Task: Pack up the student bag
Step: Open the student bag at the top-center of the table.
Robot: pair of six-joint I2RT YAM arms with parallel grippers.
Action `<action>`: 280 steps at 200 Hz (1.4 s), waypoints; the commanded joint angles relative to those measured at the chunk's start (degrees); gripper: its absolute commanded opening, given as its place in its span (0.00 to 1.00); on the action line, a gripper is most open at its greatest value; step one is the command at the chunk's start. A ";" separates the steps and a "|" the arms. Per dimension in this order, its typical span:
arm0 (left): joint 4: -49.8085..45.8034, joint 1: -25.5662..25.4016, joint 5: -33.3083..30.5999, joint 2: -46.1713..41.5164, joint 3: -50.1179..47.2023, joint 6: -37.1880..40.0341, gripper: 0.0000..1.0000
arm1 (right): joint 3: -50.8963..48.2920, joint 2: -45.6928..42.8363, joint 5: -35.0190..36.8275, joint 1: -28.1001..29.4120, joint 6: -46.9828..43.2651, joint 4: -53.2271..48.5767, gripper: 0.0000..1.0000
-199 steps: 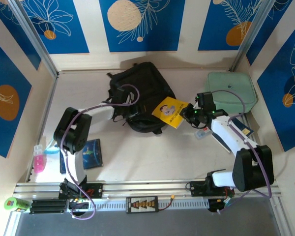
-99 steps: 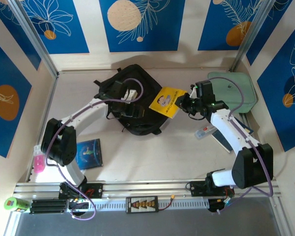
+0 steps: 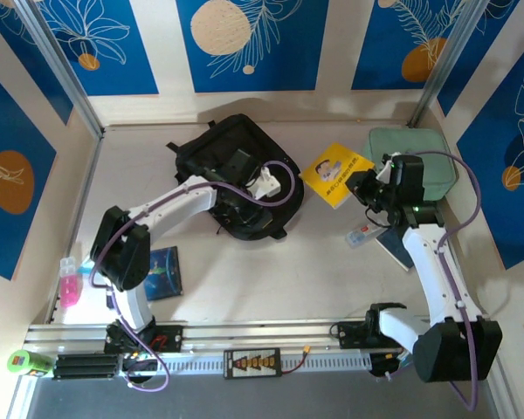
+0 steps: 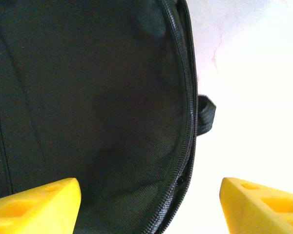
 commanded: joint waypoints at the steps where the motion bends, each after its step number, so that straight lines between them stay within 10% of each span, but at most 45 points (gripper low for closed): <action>1: -5.97 -2.17 -5.48 2.85 3.31 10.64 0.71 | -1.51 -2.15 -2.64 -0.78 1.13 0.73 0.06; 107: -8.90 -4.44 -15.63 12.32 11.70 15.73 0.36 | -3.80 -3.19 -1.00 -0.64 3.41 1.10 0.06; 169: -3.39 -3.50 -17.15 5.38 9.05 14.00 0.00 | -1.55 -8.06 6.01 -5.40 -0.09 -5.47 0.06; 280: 31.71 -1.00 -23.68 -15.22 -11.11 0.16 0.00 | -5.28 -8.85 -15.68 -5.42 3.31 2.91 0.06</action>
